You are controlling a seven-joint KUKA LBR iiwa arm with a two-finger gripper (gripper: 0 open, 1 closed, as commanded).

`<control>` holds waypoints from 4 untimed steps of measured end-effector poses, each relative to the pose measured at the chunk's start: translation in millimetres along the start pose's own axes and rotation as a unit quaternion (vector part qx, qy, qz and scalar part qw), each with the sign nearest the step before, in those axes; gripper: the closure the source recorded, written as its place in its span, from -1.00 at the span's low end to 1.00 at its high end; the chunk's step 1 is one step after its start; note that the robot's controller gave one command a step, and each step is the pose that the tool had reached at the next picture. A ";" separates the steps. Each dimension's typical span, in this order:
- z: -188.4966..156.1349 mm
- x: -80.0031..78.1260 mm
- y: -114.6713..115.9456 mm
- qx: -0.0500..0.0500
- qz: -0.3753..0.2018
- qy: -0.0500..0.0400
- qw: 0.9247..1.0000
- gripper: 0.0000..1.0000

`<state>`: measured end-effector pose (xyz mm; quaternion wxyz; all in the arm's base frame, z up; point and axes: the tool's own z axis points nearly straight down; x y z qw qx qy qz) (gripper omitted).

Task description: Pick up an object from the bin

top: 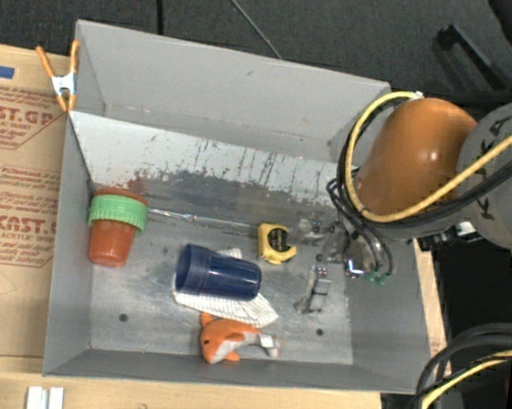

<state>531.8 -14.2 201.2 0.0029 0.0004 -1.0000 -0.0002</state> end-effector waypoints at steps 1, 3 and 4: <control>-4.6 -1.3 -0.1 0.000 0.000 -0.004 1.000 -1.00; 77.1 25.3 48.8 0.000 -0.024 -0.002 1.000 -1.00; 57.9 51.9 56.3 0.000 -0.048 -0.004 0.999 -1.00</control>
Offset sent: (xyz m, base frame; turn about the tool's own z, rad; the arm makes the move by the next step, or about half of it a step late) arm -0.0234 0.0557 -0.1312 -0.1056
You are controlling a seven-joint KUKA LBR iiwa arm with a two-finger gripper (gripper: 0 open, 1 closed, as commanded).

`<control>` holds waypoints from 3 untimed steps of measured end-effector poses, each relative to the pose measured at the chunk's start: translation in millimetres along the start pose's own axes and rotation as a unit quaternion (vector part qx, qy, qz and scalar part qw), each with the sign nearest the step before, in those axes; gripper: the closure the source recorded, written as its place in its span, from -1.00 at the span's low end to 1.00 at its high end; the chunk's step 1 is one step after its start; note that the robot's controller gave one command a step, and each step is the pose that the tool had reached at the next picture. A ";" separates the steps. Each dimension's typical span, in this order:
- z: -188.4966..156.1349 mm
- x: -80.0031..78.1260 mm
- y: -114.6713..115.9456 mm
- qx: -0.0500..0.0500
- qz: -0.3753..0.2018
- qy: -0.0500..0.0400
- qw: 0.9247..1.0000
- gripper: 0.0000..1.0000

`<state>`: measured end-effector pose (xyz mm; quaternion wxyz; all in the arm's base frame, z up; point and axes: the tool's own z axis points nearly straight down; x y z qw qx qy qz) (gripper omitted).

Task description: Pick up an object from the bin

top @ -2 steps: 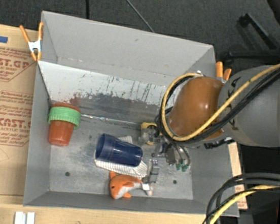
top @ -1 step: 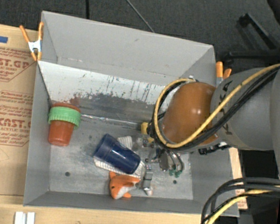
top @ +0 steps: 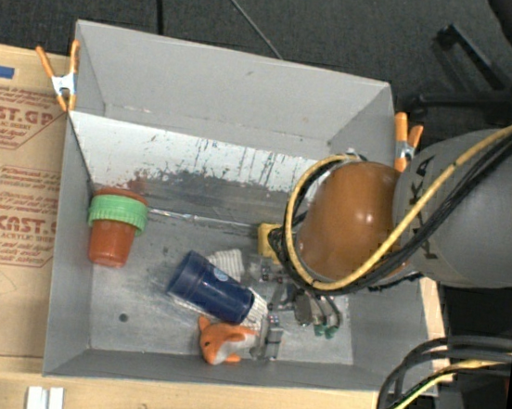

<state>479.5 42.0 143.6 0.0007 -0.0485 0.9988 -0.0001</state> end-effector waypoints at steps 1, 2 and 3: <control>76.3 -6.3 4.5 0.000 -0.005 -0.003 1.000 -1.00; 71.8 -3.7 5.6 0.000 -0.052 -0.003 0.999 1.00; 71.8 -3.7 5.6 0.000 -0.052 -0.003 0.999 1.00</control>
Offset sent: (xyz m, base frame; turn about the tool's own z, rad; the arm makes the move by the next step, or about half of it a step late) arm 0.0008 0.0055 -0.0736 -0.1049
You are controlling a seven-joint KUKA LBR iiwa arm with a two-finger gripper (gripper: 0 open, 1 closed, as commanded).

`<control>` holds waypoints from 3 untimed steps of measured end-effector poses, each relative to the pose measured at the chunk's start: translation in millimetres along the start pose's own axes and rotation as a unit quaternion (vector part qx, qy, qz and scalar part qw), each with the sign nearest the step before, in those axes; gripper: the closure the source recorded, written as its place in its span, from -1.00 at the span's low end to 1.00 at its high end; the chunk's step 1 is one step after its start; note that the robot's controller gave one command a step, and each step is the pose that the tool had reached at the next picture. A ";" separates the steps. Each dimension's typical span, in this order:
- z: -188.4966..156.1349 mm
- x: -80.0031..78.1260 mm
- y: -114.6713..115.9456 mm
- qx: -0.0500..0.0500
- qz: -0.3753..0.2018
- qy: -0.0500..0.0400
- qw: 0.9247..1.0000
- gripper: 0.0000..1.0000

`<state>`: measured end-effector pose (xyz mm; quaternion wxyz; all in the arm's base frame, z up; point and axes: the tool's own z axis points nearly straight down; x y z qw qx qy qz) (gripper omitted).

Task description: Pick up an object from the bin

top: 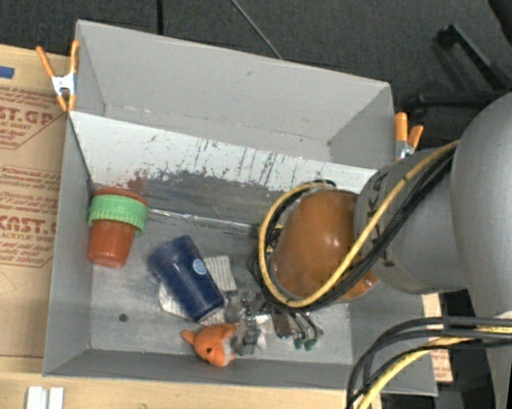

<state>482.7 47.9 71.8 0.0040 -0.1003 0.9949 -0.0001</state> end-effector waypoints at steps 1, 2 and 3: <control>-2.4 0.5 0.1 0.000 0.000 0.001 1.000 1.00; -12.4 1.2 0.5 0.000 0.000 0.003 1.000 1.00; -20.0 0.9 0.7 0.000 0.000 0.003 1.000 1.00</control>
Offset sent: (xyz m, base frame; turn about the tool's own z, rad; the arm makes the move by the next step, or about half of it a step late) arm -0.0001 -0.0001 0.0044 0.0000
